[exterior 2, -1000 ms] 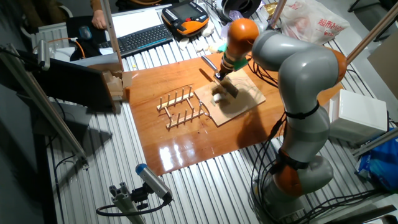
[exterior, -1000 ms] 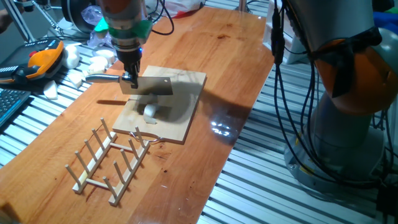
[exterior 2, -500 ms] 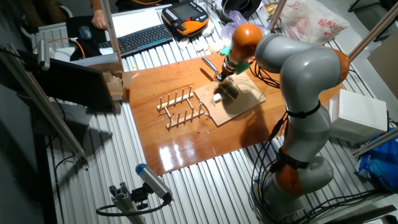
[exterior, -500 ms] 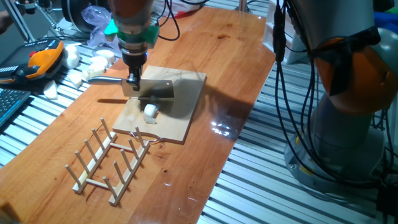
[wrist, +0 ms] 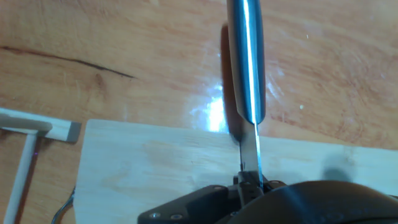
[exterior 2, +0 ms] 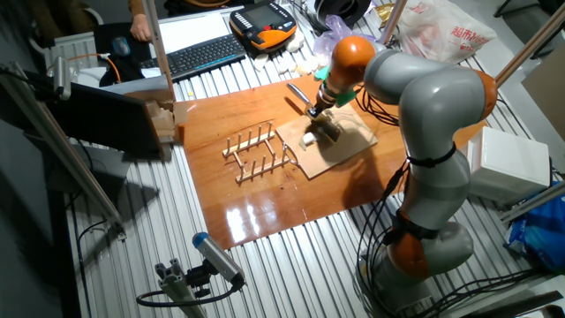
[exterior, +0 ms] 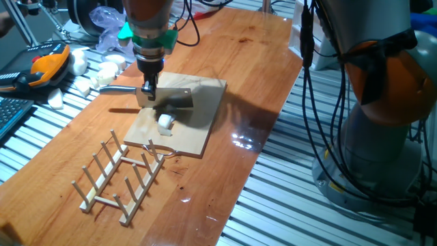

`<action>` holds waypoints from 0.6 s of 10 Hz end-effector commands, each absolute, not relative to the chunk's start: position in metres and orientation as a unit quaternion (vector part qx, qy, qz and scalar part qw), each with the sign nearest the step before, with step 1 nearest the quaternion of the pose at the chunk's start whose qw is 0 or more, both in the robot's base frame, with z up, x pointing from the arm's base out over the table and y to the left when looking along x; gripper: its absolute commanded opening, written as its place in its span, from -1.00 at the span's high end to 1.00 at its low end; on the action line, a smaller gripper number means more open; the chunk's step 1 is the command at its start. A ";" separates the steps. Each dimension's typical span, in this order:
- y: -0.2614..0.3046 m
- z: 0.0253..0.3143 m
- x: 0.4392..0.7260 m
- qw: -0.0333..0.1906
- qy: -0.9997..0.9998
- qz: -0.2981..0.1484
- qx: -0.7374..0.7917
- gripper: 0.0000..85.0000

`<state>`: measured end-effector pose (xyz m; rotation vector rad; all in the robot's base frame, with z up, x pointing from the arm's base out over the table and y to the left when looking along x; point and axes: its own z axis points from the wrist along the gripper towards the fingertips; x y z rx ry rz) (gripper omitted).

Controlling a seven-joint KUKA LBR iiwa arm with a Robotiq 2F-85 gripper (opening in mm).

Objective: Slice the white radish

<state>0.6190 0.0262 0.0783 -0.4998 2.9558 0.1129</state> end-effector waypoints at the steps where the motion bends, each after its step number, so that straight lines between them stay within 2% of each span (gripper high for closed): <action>1: 0.032 0.089 0.622 0.066 0.984 0.039 -0.163 1.00; 3: 0.039 0.103 0.620 0.052 0.986 0.037 -0.152 1.00; 6: 0.044 0.101 0.624 0.056 0.987 0.038 -0.149 1.00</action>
